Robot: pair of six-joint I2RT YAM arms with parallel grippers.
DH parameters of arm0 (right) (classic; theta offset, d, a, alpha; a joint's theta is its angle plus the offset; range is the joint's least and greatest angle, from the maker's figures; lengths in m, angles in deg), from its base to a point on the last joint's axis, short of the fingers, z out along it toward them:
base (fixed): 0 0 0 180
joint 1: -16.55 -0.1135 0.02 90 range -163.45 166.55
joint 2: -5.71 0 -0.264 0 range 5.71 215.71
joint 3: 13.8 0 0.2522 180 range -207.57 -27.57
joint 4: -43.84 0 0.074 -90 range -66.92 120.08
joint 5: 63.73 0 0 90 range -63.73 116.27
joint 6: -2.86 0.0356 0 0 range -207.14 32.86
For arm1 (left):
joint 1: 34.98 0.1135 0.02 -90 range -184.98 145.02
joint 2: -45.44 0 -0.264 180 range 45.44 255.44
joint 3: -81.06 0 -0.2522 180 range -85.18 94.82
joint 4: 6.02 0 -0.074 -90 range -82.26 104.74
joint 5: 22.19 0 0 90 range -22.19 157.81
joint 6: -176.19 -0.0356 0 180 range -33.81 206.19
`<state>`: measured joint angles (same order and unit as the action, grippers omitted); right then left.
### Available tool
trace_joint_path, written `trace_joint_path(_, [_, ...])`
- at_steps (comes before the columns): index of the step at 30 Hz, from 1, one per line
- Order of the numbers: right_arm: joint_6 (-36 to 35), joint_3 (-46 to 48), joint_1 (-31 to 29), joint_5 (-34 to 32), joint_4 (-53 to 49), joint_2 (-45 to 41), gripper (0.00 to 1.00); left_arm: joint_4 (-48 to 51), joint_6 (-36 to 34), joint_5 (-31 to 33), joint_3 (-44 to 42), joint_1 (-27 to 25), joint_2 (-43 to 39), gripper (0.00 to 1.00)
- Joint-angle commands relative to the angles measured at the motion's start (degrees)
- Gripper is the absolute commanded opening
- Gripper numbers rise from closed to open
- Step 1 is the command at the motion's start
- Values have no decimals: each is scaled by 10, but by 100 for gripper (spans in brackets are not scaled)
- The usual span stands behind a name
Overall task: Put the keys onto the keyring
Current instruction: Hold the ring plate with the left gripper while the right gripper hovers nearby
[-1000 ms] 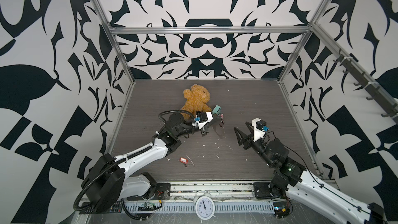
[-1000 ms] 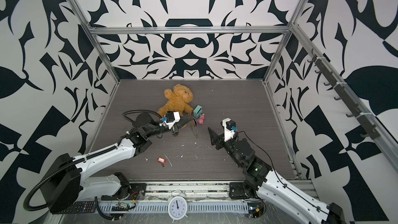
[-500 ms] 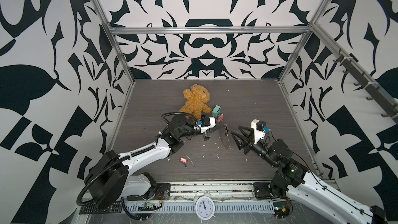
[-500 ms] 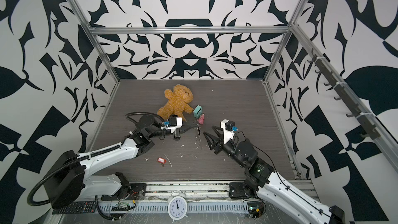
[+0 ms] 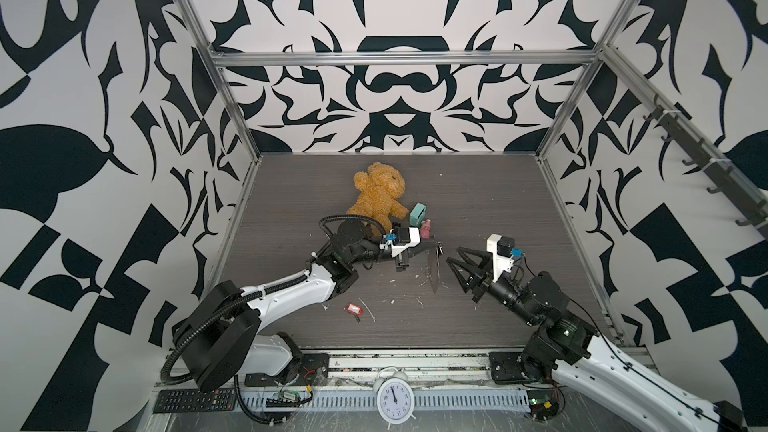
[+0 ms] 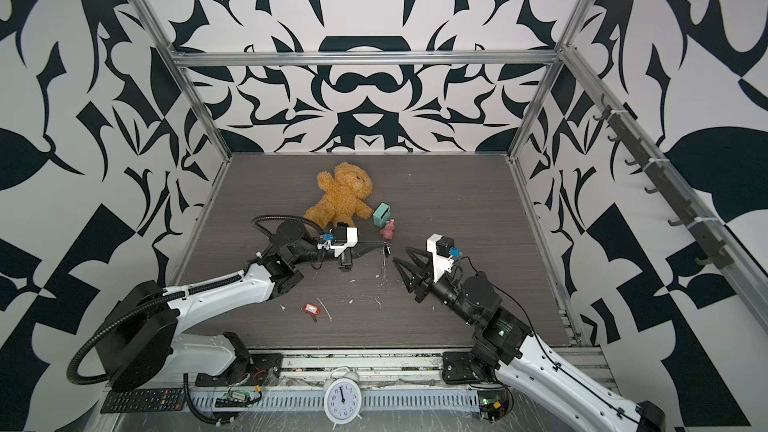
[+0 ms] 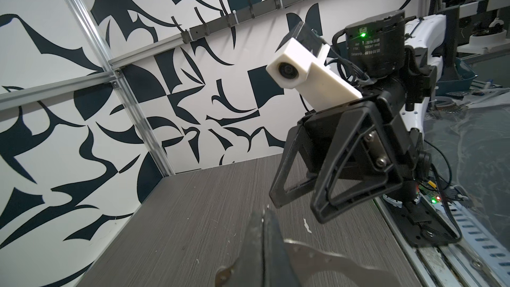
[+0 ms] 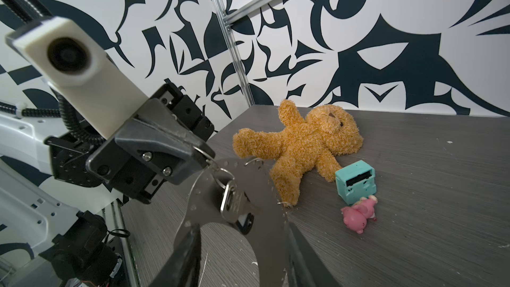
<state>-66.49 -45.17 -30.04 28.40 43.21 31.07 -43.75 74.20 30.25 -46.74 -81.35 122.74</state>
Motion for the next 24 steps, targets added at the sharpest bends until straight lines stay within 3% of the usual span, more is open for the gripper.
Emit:
trace_joint_path(1, [-15, -8, 0, 0, 28, 5, 52, -38, 0, -13, 19, -2, 4, 0])
trace_joint_path(5, [-39, -23, 0, 12, 33, 25, 56, -54, -10, -13, 18, -2, 15, 0])
trace_joint_path(13, [-70, -40, -1, -2, 31, 70, 53, -59, -12, -34, 30, -2, 37, 0])
trace_joint_path(24, [-73, -27, 0, 10, 43, 49, 47, -56, -14, -57, 31, -2, 37, 0])
